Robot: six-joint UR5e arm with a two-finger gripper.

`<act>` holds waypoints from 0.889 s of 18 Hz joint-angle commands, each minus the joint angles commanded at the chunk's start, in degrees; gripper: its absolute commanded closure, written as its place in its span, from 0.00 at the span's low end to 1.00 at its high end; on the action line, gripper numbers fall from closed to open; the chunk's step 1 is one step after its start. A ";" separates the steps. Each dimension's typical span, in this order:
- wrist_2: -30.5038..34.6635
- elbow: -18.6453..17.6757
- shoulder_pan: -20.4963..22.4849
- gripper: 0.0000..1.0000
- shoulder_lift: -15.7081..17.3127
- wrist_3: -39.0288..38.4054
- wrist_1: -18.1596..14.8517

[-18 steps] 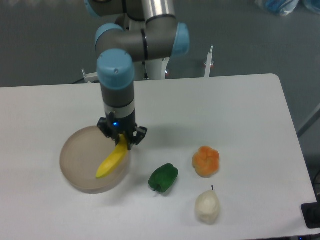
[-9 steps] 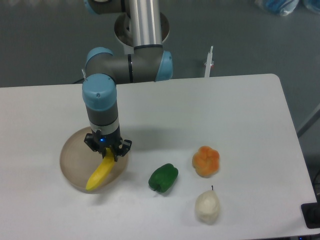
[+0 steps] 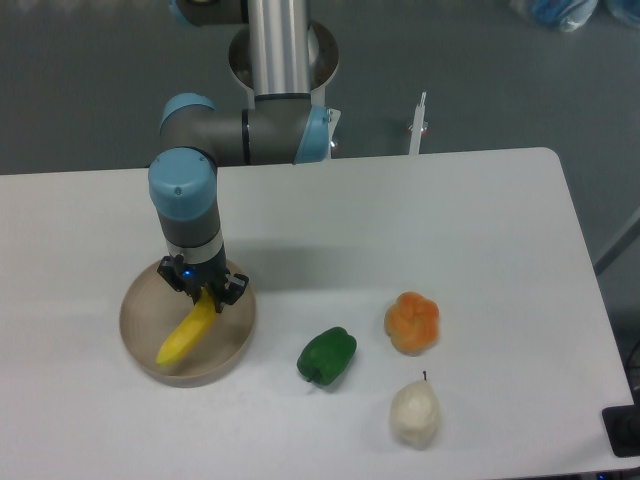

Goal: Place bananas on a plate
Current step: 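Lower the banana onto the plate and open the gripper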

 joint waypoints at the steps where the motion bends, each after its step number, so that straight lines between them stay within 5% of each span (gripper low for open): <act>1: 0.00 0.09 0.00 0.81 -0.53 -0.09 0.09; 16: 0.00 0.35 -0.35 0.80 -2.38 0.09 0.26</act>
